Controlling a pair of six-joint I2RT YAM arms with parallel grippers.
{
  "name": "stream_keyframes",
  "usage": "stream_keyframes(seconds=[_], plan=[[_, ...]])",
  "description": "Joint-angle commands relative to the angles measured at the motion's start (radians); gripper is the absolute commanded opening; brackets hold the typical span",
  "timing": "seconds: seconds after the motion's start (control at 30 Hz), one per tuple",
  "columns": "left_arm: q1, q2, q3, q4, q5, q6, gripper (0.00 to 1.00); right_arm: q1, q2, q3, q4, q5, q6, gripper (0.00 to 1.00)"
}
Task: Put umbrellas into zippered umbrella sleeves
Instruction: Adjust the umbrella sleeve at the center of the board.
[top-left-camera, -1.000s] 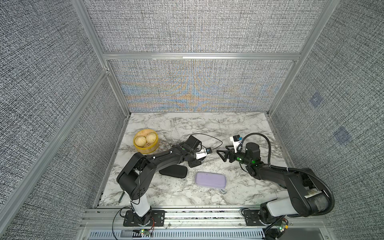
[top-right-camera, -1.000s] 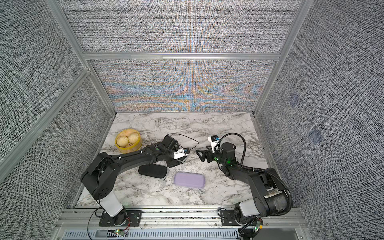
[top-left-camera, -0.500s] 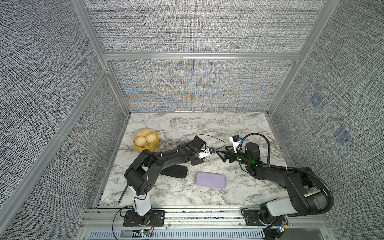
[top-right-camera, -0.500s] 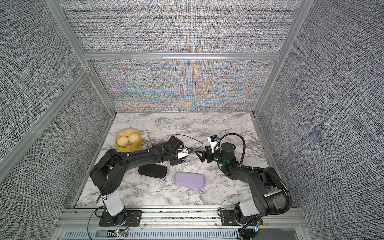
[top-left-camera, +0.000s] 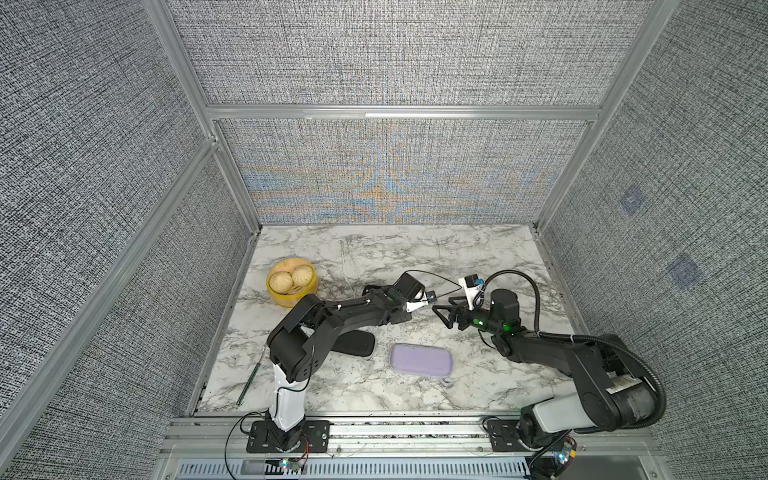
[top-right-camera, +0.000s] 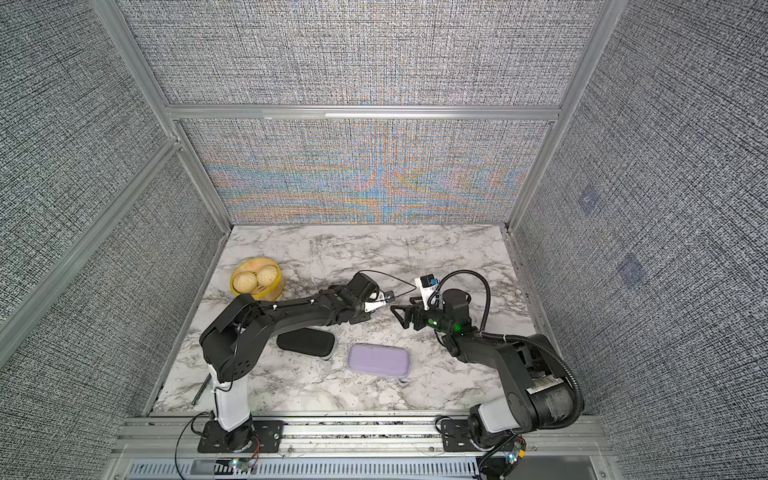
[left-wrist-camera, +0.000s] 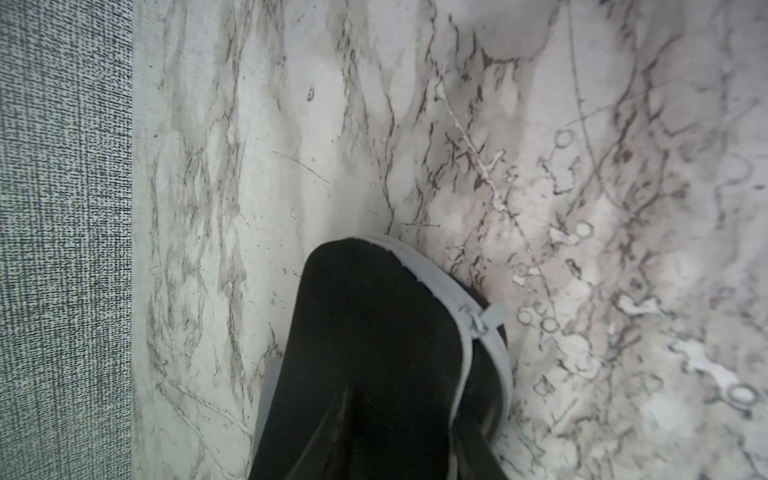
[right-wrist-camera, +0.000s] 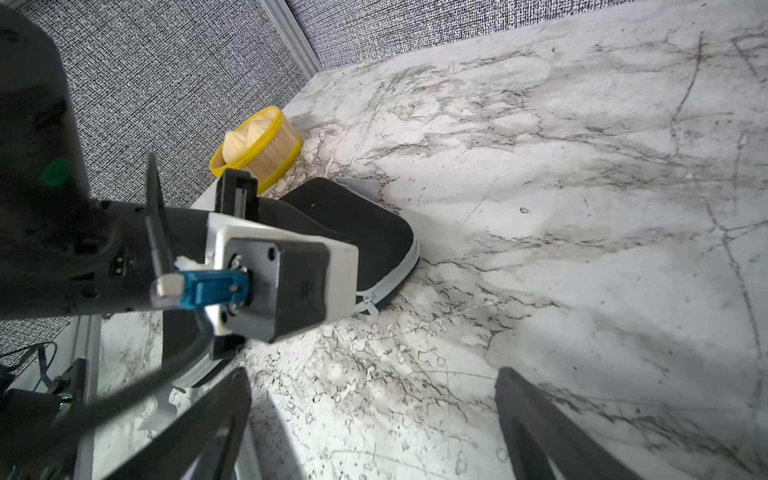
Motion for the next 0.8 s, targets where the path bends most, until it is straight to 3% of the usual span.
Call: stream_keyframes(seconds=[0.0, 0.17, 0.33, 0.53, 0.77], plan=[[0.002, 0.017, -0.013, -0.160, 0.004, -0.020, 0.19, 0.002, 0.014, -0.005, 0.029, -0.002, 0.011, 0.90], [-0.004, 0.034, 0.040, -0.174, -0.023, -0.066, 0.15, 0.020, 0.046, -0.015, 0.032, 0.058, -0.013, 0.77], [-0.001, 0.034, 0.062, -0.180, 0.078, -0.090, 0.09, 0.065, 0.079, 0.024, -0.026, 0.087, -0.084, 0.70], [-0.001, 0.026, 0.002, -0.109, 0.132, -0.186, 0.10, 0.081, 0.196, 0.063, 0.053, 0.055, -0.064, 0.62], [-0.002, 0.063, -0.046, -0.088, 0.148, -0.256, 0.16, 0.081, 0.279, 0.095, 0.069, 0.014, -0.026, 0.61]])
